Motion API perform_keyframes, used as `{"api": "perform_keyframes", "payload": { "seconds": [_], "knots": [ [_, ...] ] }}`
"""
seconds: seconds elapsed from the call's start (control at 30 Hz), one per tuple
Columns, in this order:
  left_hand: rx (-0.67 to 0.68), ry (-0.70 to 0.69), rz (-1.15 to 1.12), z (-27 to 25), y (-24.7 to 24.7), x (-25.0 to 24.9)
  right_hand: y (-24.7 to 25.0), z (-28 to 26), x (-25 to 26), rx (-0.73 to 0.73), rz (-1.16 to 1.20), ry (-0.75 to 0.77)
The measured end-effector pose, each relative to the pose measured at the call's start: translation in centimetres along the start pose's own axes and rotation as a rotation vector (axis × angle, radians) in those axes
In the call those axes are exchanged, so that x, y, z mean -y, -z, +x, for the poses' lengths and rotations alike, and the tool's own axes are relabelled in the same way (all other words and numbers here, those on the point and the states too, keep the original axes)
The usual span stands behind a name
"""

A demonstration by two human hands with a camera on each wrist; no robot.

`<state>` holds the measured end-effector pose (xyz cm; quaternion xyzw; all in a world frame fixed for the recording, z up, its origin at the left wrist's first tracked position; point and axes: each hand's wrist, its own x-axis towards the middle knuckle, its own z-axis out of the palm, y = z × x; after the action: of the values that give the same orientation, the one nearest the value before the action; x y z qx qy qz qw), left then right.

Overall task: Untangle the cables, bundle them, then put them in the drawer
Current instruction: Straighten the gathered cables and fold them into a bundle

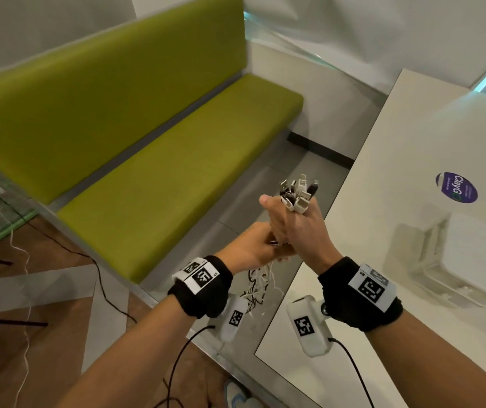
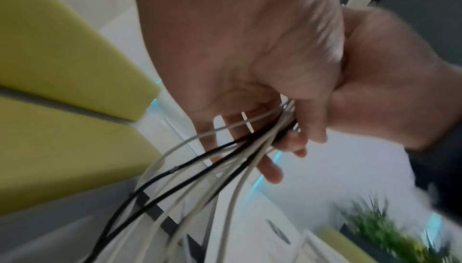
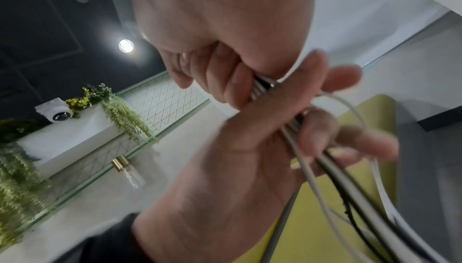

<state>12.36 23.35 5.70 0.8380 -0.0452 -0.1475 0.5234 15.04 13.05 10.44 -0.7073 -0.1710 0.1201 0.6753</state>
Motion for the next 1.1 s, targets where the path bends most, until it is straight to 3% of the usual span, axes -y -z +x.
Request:
{"api": "perform_keyframes", "payload": {
  "seconds": [0.17,0.33,0.37,0.47,0.53,0.73,0.97,1.1],
  "knots": [
    [0.08,-0.032,0.261,1.2,-0.1,2.0,0.8,-0.3,0.2,-0.024,-0.083,0.019],
    [0.031,-0.047,0.205,1.1,-0.8,6.0,1.1,0.1,1.5,0.012,-0.14,0.059],
    [0.038,-0.025,0.21,1.2,-1.1,7.2,1.2,0.1,2.0,0.023,-0.152,0.085],
    [0.165,0.309,0.287,0.8,-2.0,11.7,1.7,0.4,4.1,0.019,-0.104,0.132],
    [0.189,0.424,0.283,0.5,-2.3,14.4,2.3,0.7,5.1,-0.034,-0.079,0.086],
    [-0.061,0.449,0.312,3.1,-0.3,13.5,1.4,0.2,4.3,0.124,-0.156,0.129],
    [-0.019,0.62,0.429,1.1,2.1,17.6,2.2,0.3,5.8,0.089,-0.276,0.237],
    [-0.096,0.649,0.355,1.5,3.7,19.4,2.3,0.4,5.2,0.072,-0.306,0.255]
  ]
}}
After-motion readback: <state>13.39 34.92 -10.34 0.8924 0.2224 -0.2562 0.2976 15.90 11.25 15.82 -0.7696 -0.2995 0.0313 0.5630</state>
